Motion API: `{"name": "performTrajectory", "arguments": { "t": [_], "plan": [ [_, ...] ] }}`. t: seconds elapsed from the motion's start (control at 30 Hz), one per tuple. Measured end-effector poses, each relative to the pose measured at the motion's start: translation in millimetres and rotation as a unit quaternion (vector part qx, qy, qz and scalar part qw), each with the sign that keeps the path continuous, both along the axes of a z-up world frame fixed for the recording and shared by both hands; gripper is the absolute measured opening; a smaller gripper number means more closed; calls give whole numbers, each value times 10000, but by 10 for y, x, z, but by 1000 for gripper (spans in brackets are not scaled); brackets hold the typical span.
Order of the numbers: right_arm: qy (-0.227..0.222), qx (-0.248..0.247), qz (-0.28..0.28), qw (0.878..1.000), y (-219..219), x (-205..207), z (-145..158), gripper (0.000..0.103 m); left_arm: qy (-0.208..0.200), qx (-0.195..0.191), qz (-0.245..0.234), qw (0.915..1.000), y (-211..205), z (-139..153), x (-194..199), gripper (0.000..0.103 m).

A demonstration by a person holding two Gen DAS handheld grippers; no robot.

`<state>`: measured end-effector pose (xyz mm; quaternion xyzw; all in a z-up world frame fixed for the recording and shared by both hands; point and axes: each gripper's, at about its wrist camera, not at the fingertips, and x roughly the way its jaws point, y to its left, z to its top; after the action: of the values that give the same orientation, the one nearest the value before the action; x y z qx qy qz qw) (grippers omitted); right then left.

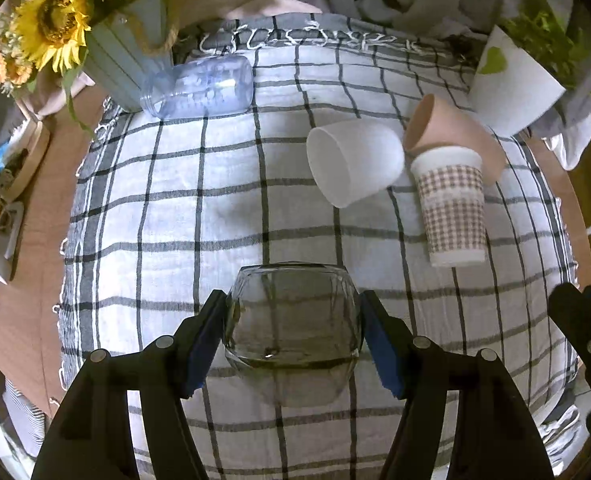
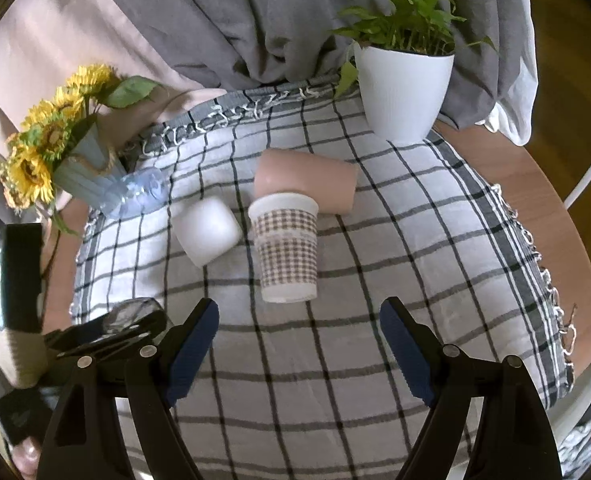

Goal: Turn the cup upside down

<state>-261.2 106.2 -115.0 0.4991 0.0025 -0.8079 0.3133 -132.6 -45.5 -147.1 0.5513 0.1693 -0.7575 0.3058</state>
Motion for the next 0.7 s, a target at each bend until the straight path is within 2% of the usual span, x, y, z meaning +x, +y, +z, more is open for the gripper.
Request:
{"name": "performTrajectory", "arguments": {
  "t": [0.43, 0.63, 0.7],
  "plan": [
    [-53, 162, 111, 9998, 124, 148, -116, 83, 103, -61, -24, 9999, 287, -31, 315, 66],
    [4, 238, 177, 9996, 116, 225, -128, 83, 123, -94, -66, 9999, 314, -51, 333, 66],
    [4, 230, 157, 9996, 120, 228, -126, 83, 68, -98, -68, 9999, 304, -62, 341, 74]
  ]
}}
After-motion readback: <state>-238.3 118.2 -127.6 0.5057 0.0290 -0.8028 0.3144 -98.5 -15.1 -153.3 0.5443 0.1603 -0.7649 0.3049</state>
